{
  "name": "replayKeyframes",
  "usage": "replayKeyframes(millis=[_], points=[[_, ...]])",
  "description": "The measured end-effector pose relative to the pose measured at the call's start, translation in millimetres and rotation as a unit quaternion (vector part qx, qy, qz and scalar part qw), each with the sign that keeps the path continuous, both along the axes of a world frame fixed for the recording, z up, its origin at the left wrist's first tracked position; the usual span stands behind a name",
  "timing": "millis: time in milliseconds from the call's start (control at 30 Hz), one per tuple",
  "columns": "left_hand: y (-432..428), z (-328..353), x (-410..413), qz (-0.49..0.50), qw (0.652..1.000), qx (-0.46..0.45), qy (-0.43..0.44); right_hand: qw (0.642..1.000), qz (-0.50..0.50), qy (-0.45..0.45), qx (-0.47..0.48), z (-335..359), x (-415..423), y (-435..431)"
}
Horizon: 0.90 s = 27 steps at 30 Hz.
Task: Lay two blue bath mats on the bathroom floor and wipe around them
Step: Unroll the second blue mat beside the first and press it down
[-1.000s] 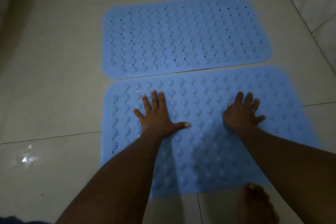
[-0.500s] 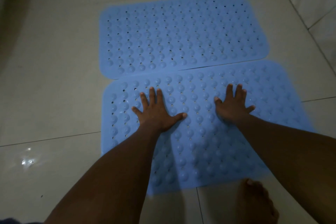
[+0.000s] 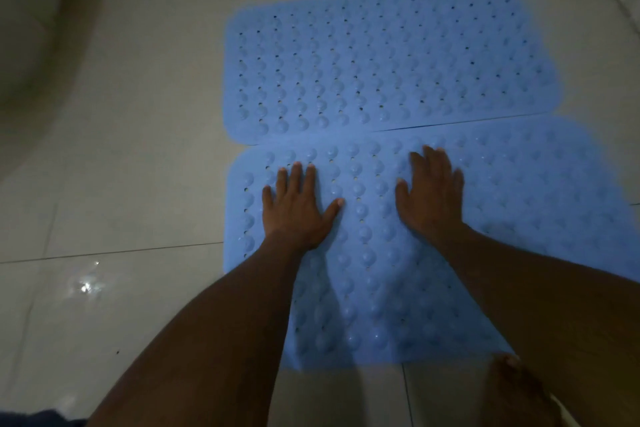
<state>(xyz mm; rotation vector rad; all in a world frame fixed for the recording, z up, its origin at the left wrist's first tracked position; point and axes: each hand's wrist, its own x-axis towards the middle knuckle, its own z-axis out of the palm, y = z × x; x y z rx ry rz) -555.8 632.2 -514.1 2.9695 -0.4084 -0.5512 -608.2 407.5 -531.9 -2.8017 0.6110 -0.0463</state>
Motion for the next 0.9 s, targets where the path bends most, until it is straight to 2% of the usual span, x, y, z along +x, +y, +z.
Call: replayKeyframes(millis=[167, 467, 633, 900], points=[[19.2, -4.4, 14.5, 0.012, 1.000, -0.004, -0.010, 0.991, 0.132, -0.024, -0.005, -0.5, 31.9, 47.0], [43.5, -21.3, 31.9, 0.013, 0.996, -0.044, -0.072, 0.973, 0.217, -0.068, -0.040, -16.3, 65.5, 90.2], [45.2, -34.8, 29.5, 0.012, 0.989, -0.047, -0.142, 0.967, 0.209, -0.124, -0.071, -34.4, 64.3, 100.7], [44.0, -31.2, 39.9, 0.003, 0.991, -0.028, -0.131, 0.964, 0.214, -0.134, -0.088, -30.4, 68.5, 102.0]])
